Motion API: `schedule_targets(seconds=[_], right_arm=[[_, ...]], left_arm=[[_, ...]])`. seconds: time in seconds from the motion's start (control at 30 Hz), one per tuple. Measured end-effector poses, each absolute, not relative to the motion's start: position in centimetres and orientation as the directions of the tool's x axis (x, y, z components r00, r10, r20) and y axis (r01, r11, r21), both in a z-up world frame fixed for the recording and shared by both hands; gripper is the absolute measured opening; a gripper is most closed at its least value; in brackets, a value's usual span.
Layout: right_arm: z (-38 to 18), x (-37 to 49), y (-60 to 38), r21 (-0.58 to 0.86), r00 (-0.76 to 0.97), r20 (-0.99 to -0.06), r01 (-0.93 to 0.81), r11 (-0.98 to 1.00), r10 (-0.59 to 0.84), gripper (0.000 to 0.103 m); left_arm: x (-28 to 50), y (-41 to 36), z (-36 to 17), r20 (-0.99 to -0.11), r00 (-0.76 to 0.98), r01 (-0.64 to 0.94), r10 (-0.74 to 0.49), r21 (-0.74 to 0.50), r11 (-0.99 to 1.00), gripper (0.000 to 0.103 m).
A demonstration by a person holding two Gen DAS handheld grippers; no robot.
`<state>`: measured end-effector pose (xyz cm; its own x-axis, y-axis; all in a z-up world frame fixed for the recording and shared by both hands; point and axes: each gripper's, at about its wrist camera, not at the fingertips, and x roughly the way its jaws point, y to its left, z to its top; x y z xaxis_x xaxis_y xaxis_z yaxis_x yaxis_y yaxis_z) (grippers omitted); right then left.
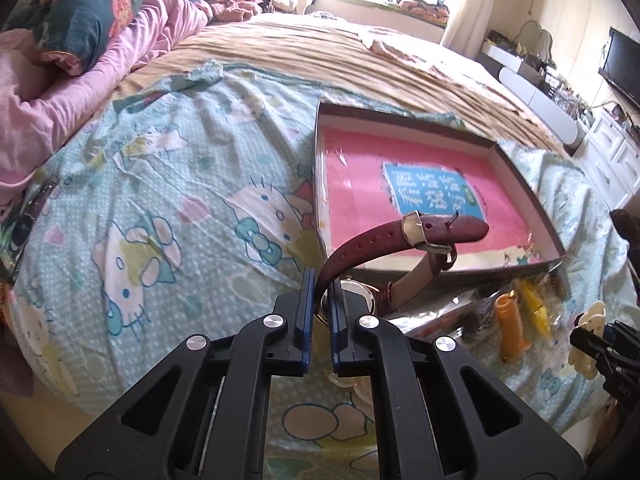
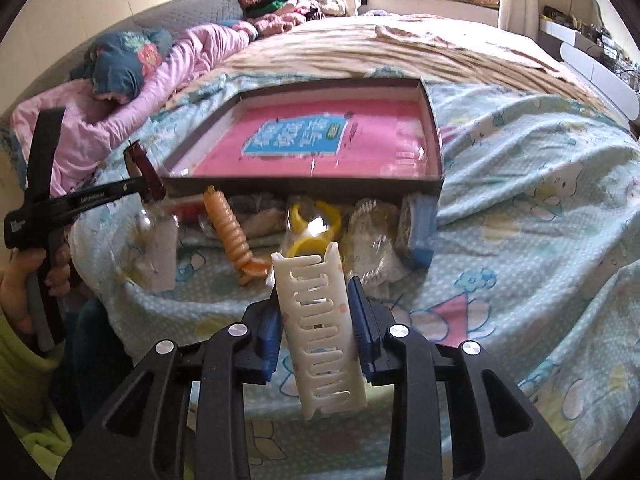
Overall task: Organize jewelry
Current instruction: 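Carry the watch with the left tool while the right tool carries the clip into the box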
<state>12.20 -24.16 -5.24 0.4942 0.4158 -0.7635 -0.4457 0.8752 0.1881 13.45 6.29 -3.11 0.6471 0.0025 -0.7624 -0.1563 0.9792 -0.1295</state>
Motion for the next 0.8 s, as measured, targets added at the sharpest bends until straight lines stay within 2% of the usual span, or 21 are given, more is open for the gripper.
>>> schedule_targets(seconds=[0.47,0.8], right_arm=[[-1.1,16.1,-24.0,0.225,0.570,-0.675,-0.446,0.866,0.469,0.029],[-0.2,20.3,-24.0,0.221,0.603,-0.659,-0.416,0.882,0.449,0.029]], left_arm=[[16.5,6.4,0.9,-0.710,0.704,-0.138,-0.012,-0.153,0.979,0.001],[19.5,5.2,0.1,-0.720,0.693,-0.140,-0.010,-0.148,0.979,0.001]])
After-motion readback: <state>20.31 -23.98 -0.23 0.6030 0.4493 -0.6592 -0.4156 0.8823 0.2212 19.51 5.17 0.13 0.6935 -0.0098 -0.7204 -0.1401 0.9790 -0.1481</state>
